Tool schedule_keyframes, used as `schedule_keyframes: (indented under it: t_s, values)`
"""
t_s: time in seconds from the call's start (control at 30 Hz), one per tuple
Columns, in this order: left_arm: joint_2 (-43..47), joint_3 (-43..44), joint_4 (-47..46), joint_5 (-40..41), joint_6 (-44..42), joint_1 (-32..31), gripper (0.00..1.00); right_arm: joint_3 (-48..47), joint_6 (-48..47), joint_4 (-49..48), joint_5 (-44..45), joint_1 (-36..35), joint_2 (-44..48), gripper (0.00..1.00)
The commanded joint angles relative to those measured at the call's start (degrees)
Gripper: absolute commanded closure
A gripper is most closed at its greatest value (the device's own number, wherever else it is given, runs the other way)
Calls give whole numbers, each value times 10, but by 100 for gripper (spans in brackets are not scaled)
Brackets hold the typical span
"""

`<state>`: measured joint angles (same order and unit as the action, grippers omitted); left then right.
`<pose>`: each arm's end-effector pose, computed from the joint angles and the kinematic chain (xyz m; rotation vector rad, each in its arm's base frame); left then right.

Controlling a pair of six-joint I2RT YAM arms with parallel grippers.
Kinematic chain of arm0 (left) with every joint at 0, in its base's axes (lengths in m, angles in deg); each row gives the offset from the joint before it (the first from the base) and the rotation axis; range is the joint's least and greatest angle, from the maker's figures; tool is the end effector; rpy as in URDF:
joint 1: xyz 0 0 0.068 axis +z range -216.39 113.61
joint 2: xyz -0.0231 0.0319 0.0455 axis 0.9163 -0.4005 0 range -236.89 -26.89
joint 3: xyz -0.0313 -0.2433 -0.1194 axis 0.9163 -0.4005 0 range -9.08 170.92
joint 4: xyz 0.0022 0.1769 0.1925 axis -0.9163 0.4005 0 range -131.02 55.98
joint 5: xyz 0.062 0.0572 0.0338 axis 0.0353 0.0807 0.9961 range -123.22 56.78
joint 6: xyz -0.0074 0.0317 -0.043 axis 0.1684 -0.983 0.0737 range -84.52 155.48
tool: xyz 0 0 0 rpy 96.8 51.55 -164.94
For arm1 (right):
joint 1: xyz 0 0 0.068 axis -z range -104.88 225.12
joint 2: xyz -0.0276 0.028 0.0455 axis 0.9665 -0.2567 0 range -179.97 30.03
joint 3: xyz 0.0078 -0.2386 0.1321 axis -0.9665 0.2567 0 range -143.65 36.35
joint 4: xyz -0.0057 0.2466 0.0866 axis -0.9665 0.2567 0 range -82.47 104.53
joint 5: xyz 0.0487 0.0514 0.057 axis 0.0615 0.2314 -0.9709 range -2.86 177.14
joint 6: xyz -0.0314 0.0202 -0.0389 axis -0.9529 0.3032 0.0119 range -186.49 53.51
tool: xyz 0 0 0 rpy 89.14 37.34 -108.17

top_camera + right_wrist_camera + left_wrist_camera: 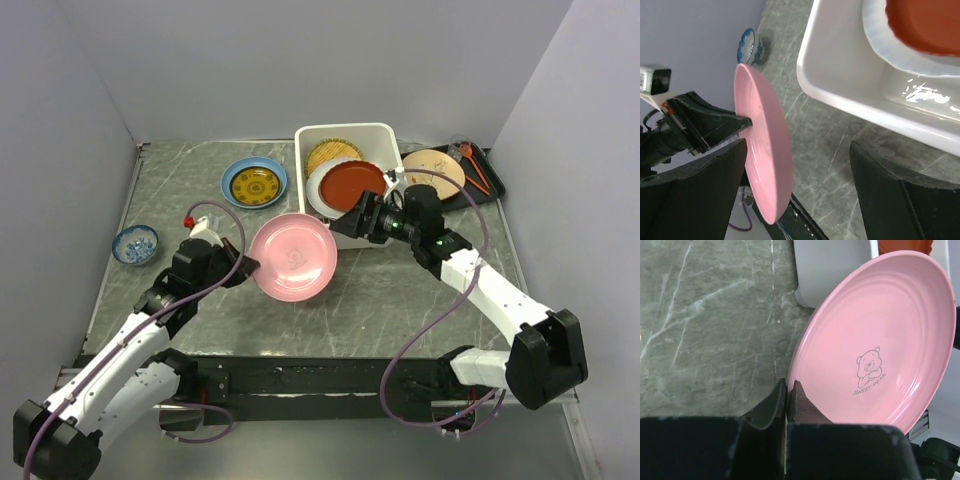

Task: Place the plates into the plastic bin on the countertop
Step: Place the plate in the plastic bin.

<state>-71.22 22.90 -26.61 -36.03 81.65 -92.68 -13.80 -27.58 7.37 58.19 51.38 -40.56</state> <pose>0.1616 -0.0816 0.2549 -0.3383 2.1166 -0.8220 0.2506 0.1290 0.2967 -0.0946 2.0728 1.1901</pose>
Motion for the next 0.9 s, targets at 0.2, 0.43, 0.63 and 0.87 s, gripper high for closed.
schedule_keyframes:
  t_s: [0.2, 0.43, 0.63, 0.87]
  values:
    - [48, 29, -20, -11, 2, -1, 99, -14, 29, -84, -59, -39, -55, 14]
    - [49, 26, -27, -19, 4, -2, 99, -22, 31, -90, -64, -57, -65, 20]
    - [31, 32, -39, -30, 0, -1, 99, -9, 38, -95, -63, -59, -56, 41]
    - [23, 30, -47, -39, -1, -2, 99, 1, 42, -100, -62, -59, -53, 83]
